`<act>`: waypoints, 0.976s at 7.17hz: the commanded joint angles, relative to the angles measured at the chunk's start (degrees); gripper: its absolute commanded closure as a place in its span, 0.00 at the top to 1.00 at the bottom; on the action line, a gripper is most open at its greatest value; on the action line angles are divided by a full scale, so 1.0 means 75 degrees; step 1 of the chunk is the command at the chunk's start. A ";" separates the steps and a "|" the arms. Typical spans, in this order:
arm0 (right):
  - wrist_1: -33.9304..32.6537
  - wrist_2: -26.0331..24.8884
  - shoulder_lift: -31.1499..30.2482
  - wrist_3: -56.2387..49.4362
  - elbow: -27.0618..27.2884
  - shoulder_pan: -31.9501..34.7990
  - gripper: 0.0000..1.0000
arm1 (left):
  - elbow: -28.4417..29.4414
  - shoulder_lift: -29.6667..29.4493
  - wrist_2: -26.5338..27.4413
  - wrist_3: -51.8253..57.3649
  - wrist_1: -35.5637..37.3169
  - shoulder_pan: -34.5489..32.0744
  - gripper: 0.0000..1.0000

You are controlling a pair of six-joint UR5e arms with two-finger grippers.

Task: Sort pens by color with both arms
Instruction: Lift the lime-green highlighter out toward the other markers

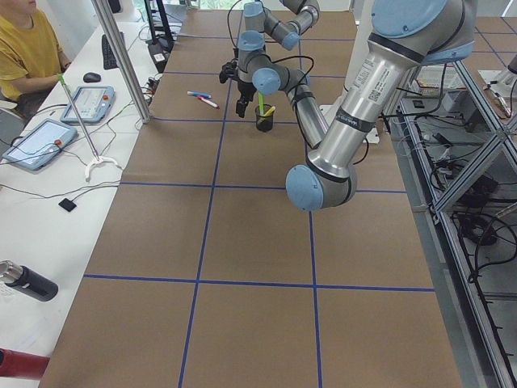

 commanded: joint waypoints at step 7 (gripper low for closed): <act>-0.1325 -0.3531 0.0887 0.0029 -0.0451 0.0635 0.00 | -0.0035 -0.0012 0.0000 -0.0082 0.0000 0.0007 1.00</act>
